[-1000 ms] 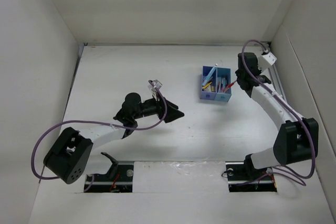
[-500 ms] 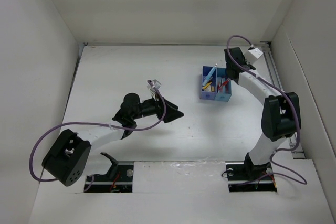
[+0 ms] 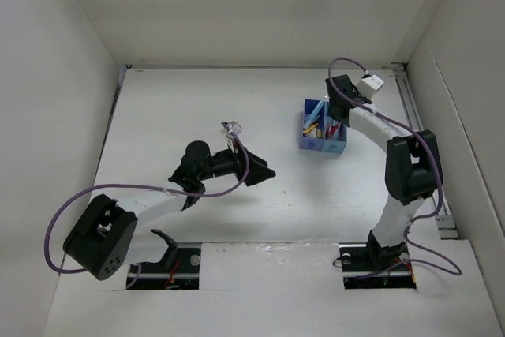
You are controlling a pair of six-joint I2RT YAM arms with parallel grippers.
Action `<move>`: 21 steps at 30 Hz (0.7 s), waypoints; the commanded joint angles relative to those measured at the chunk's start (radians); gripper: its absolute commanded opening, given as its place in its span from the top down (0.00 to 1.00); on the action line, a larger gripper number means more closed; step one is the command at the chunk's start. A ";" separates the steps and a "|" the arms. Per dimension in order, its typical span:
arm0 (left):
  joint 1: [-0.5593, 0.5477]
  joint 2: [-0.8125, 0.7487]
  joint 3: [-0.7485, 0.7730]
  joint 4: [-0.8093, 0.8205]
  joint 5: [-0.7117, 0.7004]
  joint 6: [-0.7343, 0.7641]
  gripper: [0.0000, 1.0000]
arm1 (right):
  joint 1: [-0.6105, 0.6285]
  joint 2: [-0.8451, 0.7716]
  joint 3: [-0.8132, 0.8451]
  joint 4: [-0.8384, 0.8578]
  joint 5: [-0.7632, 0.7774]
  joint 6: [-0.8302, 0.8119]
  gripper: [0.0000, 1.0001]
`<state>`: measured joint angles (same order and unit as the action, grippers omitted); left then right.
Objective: Sort the stationery into containers
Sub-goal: Place the pen in the storage box.
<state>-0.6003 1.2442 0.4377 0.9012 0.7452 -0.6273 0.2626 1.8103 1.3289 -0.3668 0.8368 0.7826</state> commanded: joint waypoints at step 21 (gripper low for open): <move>0.004 0.009 -0.007 0.071 0.019 -0.002 0.23 | 0.052 -0.101 0.049 -0.029 -0.018 0.007 0.37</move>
<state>-0.6003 1.2480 0.4377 0.9016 0.7490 -0.6292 0.3107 1.8091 1.3293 -0.3969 0.8219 0.7898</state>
